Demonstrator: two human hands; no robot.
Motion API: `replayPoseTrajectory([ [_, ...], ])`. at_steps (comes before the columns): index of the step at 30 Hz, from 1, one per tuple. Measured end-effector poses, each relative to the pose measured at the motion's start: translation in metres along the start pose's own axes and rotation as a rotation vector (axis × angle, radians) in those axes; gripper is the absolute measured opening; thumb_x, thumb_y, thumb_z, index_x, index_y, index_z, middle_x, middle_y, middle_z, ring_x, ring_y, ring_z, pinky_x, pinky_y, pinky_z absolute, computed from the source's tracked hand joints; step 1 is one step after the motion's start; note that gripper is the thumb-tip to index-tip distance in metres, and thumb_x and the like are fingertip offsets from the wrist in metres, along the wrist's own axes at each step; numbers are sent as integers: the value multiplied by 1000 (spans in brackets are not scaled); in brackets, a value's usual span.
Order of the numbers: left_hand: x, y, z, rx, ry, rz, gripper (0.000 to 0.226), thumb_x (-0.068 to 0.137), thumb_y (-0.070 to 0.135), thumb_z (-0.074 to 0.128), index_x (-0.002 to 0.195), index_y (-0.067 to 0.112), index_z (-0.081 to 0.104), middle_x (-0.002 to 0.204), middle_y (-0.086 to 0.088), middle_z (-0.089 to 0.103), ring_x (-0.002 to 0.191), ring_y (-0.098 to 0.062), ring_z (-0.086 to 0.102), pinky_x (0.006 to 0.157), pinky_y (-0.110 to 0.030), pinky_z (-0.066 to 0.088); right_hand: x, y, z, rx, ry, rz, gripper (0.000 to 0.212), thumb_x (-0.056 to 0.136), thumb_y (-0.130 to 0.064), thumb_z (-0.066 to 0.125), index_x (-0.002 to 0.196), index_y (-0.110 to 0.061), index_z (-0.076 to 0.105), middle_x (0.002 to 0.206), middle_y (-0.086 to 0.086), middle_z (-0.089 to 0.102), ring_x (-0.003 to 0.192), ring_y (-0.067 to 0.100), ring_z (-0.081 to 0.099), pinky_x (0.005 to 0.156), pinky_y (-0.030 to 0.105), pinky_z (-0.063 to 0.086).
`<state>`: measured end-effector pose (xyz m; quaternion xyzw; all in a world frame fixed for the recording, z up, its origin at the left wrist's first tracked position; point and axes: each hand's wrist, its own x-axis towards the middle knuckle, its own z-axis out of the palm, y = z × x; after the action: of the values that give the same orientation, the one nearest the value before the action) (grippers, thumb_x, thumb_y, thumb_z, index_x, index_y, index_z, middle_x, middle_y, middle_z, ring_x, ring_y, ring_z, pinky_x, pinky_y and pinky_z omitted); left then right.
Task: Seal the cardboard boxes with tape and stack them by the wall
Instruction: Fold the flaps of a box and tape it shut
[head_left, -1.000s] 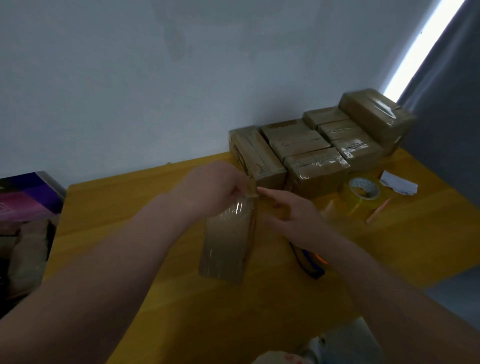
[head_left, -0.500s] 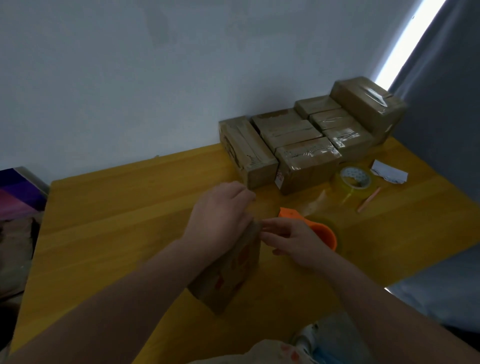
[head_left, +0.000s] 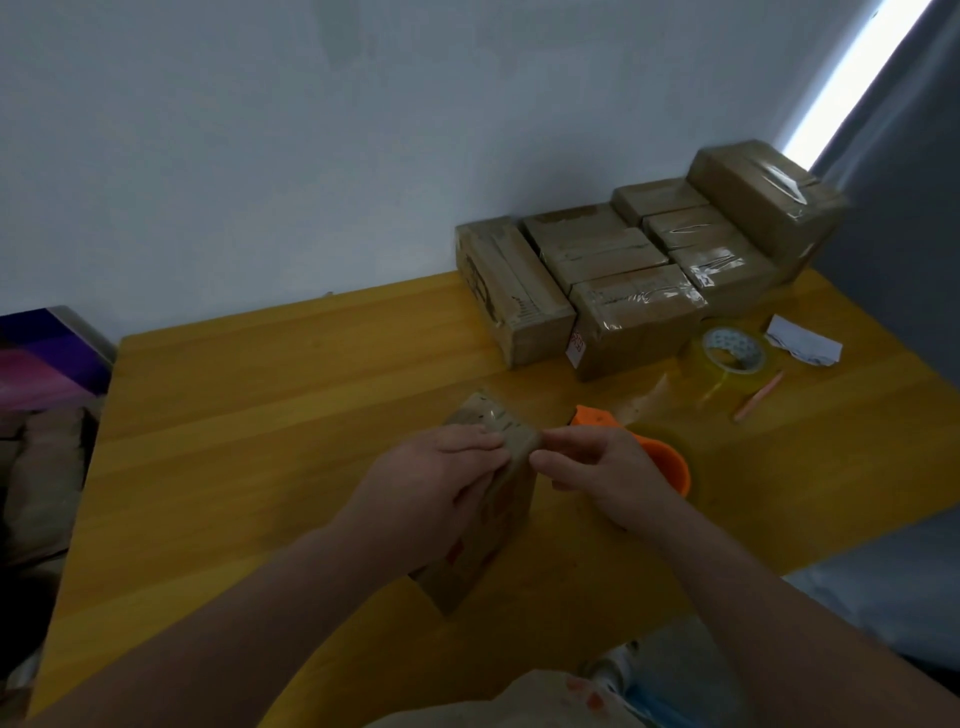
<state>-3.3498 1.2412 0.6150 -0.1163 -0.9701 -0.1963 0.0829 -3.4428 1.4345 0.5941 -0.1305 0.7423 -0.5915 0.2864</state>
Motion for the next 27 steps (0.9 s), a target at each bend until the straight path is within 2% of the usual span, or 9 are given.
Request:
replayPoseTrajectory([
  [3,1,0,0,-8,-11,3,39,90,32,42,110,18,72,114,5,70,106,-13,65,92,-33,51,1,1,6,33,46,1,17,76,-24,76,91,-25,70,89,-8,72,86,8,68,74,27,58],
  [7,0,-1,0,-6,-9,20,38,89,31,43,109,18,73,113,5,70,104,-13,66,88,-31,54,2,-2,13,152,50,85,15,80,-16,74,92,-17,66,90,-4,66,85,9,66,67,22,55],
  [11,1,0,-1,7,-3,35,37,88,30,44,106,17,73,111,4,71,100,-13,67,85,-29,54,5,-8,17,294,45,199,14,81,-10,73,90,-16,64,83,-8,65,74,0,65,60,19,50],
  [15,1,-2,0,-7,9,48,36,88,29,45,104,16,74,109,4,71,98,-14,68,83,-29,55,8,-12,21,282,88,208,14,79,-12,76,86,-14,65,87,-2,66,82,9,63,64,23,47],
  [17,1,-1,0,-11,14,47,36,88,29,45,103,16,74,108,4,72,98,-13,68,82,-27,55,9,-12,25,246,148,169,13,77,-13,78,81,-13,65,82,-2,66,78,9,63,61,22,49],
  [21,0,1,-2,-9,8,43,36,87,29,44,102,16,75,107,4,72,97,-11,67,82,-27,55,8,-7,34,12,340,-15,14,76,-21,81,72,-15,69,69,-3,66,67,7,61,59,22,48],
  [24,1,1,-3,-9,-8,39,37,87,29,44,104,16,74,109,4,71,99,-12,68,83,-28,55,7,-6,38,-114,414,-103,15,80,-24,78,69,-20,69,66,-8,65,62,-2,59,55,13,45],
  [27,1,2,-3,-7,-17,38,37,87,29,44,104,17,74,110,4,71,99,-11,67,85,-27,53,6,-7,39,-172,458,-154,20,83,-23,75,65,-24,67,63,-9,63,61,-3,58,54,11,44],
])
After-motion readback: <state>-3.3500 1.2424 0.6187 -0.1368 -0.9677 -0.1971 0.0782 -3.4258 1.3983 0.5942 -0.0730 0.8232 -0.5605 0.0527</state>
